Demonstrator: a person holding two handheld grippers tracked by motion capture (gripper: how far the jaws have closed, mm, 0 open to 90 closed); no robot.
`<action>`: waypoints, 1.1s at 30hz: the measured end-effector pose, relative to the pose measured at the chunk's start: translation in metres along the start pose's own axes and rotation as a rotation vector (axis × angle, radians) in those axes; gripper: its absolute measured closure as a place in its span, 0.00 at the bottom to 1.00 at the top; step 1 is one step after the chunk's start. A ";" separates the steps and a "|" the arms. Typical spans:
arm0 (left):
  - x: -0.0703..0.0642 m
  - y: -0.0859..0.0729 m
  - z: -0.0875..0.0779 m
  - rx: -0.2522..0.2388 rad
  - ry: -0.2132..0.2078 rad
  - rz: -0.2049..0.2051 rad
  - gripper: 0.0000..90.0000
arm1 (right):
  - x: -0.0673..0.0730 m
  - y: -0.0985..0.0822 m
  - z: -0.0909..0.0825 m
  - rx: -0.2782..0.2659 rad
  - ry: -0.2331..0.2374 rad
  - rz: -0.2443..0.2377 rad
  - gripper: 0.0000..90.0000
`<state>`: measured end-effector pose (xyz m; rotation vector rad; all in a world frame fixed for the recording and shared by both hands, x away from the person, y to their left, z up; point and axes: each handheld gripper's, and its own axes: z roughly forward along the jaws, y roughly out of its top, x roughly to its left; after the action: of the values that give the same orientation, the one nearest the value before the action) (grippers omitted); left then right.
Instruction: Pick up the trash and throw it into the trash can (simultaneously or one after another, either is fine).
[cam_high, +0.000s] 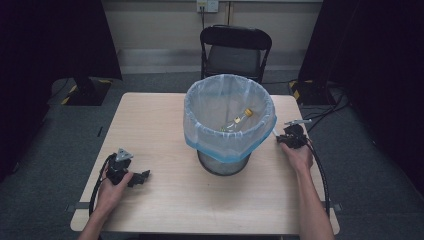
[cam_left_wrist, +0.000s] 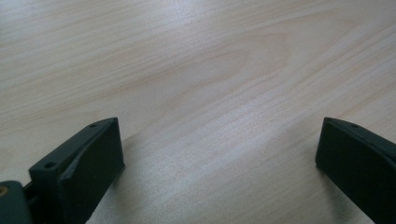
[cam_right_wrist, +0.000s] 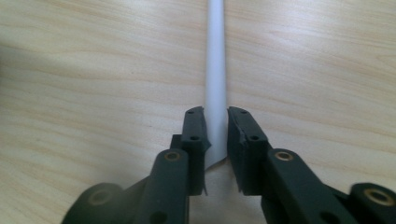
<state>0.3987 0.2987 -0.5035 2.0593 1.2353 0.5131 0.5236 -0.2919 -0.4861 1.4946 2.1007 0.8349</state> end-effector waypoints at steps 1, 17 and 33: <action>0.000 0.000 0.000 0.000 0.000 0.000 0.00 | 0.001 0.000 0.000 0.002 -0.003 0.009 0.89; 0.000 0.000 0.000 0.000 0.000 0.000 0.00 | -0.002 -0.007 -0.004 -0.038 0.033 0.089 0.91; 0.000 0.000 -0.001 0.002 0.007 0.004 0.00 | -0.009 -0.012 -0.035 -0.167 0.079 0.162 0.91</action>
<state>0.3982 0.2988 -0.5032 2.0632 1.2368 0.5220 0.4961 -0.3112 -0.4688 1.5796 1.9296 1.1163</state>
